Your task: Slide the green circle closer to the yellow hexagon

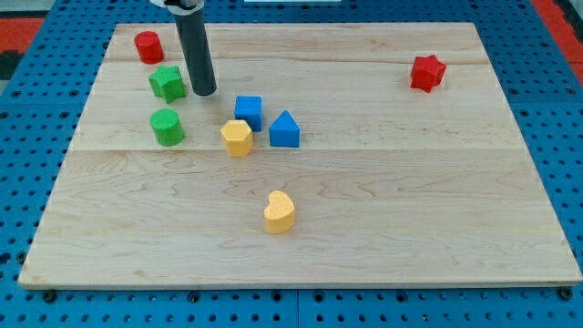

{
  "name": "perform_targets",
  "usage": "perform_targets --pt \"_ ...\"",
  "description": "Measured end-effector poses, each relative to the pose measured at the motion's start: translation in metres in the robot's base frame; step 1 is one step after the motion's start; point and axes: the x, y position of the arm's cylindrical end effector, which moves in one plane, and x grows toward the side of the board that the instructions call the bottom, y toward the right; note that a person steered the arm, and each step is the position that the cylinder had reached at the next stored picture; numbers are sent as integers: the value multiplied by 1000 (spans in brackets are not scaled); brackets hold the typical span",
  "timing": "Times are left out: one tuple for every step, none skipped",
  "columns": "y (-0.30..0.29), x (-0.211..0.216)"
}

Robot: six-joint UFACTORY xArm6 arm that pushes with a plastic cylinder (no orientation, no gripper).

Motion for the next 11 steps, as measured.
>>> perform_targets --pt "23 1" --pt "7 13" --pt "-28 38" --pt "-69 35" --pt "-87 38" --pt "-109 55" --pt "-119 71" --pt "-118 104" --pt "-80 99" --pt "-65 81" --pt "-21 81"
